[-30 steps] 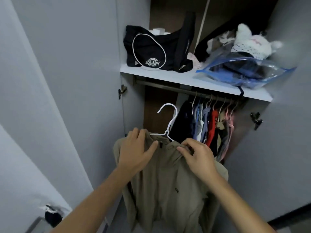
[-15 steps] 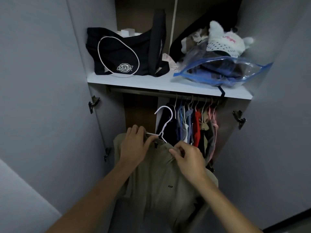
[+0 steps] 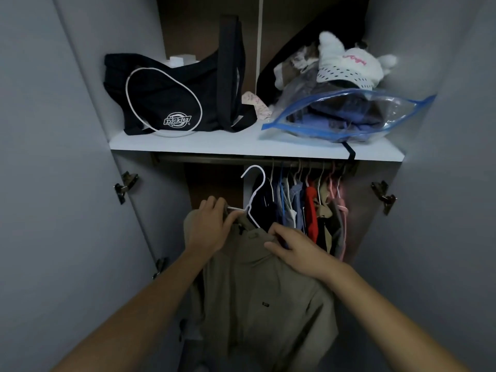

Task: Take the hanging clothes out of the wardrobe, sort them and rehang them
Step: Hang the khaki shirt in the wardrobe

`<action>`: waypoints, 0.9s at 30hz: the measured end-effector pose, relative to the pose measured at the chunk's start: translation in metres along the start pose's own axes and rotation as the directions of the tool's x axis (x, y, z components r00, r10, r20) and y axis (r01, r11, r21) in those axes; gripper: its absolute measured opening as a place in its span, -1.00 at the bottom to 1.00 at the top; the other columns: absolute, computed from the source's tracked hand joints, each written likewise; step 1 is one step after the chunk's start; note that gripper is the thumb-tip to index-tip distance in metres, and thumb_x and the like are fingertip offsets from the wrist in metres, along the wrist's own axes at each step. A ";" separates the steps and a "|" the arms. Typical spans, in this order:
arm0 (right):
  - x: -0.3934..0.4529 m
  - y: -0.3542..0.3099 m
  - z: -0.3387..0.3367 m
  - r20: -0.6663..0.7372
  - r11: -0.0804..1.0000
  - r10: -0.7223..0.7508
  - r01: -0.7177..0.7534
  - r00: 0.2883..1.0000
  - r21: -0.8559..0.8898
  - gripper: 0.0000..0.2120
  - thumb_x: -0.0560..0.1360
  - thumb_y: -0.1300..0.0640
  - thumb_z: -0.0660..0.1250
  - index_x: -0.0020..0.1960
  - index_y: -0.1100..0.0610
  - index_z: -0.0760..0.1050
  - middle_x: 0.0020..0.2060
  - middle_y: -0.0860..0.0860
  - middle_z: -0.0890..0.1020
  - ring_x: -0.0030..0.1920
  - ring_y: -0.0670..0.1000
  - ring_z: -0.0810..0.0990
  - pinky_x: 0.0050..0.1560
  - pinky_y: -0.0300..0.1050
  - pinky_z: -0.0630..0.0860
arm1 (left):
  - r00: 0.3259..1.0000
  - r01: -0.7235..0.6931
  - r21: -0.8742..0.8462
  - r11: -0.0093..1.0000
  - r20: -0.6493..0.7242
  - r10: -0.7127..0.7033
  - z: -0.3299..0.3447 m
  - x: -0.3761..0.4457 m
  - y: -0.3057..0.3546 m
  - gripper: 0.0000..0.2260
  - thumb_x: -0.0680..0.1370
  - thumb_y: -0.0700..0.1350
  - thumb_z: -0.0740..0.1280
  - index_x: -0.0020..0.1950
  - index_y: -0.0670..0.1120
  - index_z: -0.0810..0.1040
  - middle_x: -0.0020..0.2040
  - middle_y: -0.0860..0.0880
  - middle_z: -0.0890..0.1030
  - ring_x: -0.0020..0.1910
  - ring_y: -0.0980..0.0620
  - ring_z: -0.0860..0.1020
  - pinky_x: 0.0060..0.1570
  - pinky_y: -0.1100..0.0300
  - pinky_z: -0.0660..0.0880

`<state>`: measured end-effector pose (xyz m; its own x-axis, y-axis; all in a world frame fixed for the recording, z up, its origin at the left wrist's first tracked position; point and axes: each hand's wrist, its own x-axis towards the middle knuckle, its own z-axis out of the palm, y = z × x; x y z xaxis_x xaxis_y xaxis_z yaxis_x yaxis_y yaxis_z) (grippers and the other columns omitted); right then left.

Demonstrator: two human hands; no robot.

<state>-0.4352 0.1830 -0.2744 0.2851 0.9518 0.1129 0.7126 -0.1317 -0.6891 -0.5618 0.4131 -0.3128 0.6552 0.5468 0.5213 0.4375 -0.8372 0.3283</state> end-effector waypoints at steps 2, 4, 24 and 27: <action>0.014 0.010 0.003 -0.055 1.000 0.005 -0.006 0.998 -0.020 -0.85 0.68 -0.02 0.31 -0.06 -0.05 0.45 -0.19 -0.08 0.56 -0.17 -0.08 0.55 -0.13 -0.06 0.48 | 1.000 -0.004 -0.050 0.999 0.008 0.005 0.016 0.011 -0.005 -0.56 0.64 0.34 0.13 0.00 -0.02 0.48 -0.05 0.03 0.43 -0.05 0.00 0.42 -0.12 0.03 0.46; 0.028 0.022 0.010 -0.124 0.997 0.021 -0.029 0.992 -0.068 -0.83 0.67 -0.02 0.32 -0.09 -0.04 0.44 -0.23 -0.07 0.55 -0.20 -0.06 0.54 -0.14 0.00 0.49 | 1.000 -0.004 -0.060 0.998 0.020 0.005 0.033 0.024 -0.013 -0.49 0.61 0.40 0.06 0.02 -0.01 0.50 -0.03 0.01 0.47 -0.01 -0.03 0.46 -0.10 -0.03 0.50; 0.175 0.088 0.038 -0.525 0.868 0.212 -0.405 0.825 -0.286 -0.78 0.65 -0.07 0.28 -0.05 0.07 0.41 -0.17 0.01 0.56 0.02 0.19 0.57 -0.02 0.08 0.36 | 0.938 0.051 -0.258 0.965 0.344 0.042 0.146 0.184 -0.044 -0.36 0.60 0.44 0.11 0.54 0.08 0.36 0.51 -0.11 0.39 0.49 -0.18 0.38 0.37 -0.07 0.39; 0.182 0.096 0.041 -0.555 0.849 0.206 -0.429 0.806 -0.308 -0.79 0.65 -0.07 0.29 -0.05 0.04 0.39 -0.12 0.06 0.60 0.07 0.20 0.55 0.08 0.12 0.40 | 0.926 0.059 -0.247 0.967 0.376 0.040 0.158 0.196 -0.046 -0.36 0.59 0.46 0.09 0.50 0.09 0.41 0.50 -0.12 0.42 0.47 -0.19 0.42 0.36 -0.06 0.40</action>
<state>-0.3408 0.3545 -0.3492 0.7325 0.5864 0.3458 0.6799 -0.6055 -0.4136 -0.3562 0.5604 -0.3498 0.8555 0.4779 0.1992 0.3095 -0.7806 0.5430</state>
